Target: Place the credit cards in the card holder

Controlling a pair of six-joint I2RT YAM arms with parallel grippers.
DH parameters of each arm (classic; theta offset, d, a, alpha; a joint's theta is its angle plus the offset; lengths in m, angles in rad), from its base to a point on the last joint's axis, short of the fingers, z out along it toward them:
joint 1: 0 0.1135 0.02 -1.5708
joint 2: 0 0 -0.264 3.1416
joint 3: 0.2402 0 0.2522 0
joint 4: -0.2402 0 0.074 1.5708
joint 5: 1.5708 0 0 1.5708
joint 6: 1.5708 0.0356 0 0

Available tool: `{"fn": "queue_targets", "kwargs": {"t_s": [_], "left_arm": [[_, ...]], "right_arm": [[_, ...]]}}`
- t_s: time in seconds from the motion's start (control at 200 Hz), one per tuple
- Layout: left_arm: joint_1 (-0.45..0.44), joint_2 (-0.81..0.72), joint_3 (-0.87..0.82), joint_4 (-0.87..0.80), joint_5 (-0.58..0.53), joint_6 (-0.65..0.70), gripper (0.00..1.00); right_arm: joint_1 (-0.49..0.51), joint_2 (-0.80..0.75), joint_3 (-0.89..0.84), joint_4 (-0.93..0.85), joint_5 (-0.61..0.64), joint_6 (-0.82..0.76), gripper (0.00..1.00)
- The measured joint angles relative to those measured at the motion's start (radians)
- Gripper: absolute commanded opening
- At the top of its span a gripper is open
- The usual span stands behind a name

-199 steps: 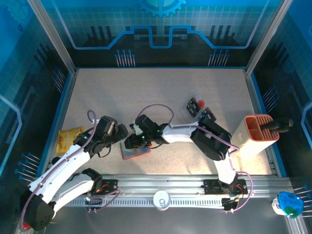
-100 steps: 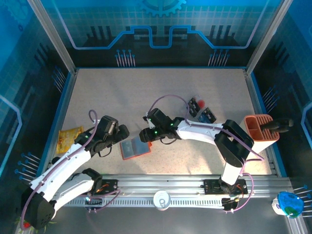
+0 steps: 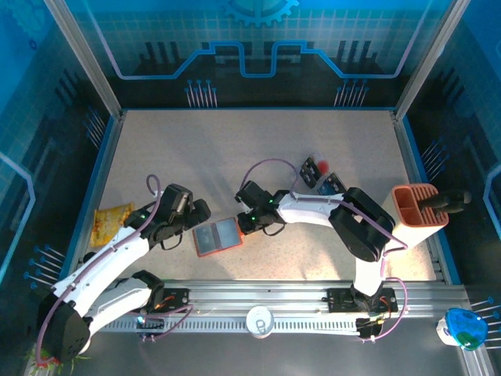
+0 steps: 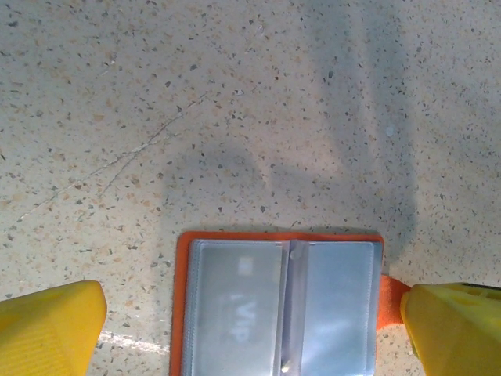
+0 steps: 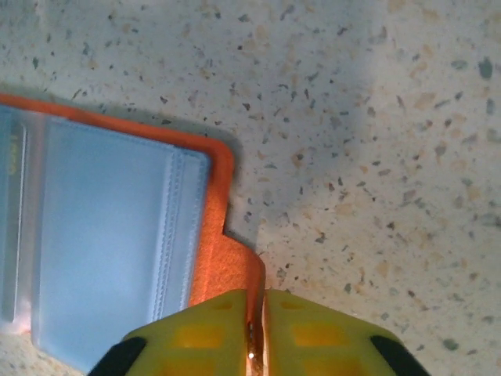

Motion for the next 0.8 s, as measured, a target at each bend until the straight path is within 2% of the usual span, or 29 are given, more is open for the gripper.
{"fn": "queue_targets", "kwargs": {"t_s": [0.19,0.42,0.51,0.575,0.8], "left_arm": [[0.0,0.02,-0.01,0.018,0.016,0.0,0.99],[0.0,0.037,-0.023,0.036,0.025,0.0,0.99],[0.0,0.049,-0.023,0.048,0.029,0.0,0.99],[0.0,0.059,-0.023,0.055,0.034,0.0,0.99],[0.0,0.088,-0.023,0.057,0.047,0.0,0.99]], "right_arm": [[-0.031,-0.013,-0.041,0.023,0.002,-0.002,0.0],[-0.095,-0.112,-0.161,0.033,0.007,0.0,0.0],[-0.117,-0.153,-0.204,0.033,0.011,0.01,0.24],[-0.132,-0.186,-0.23,0.03,0.015,0.013,0.34],[-0.216,-0.372,-0.249,-0.062,0.034,-0.03,0.42]]}}
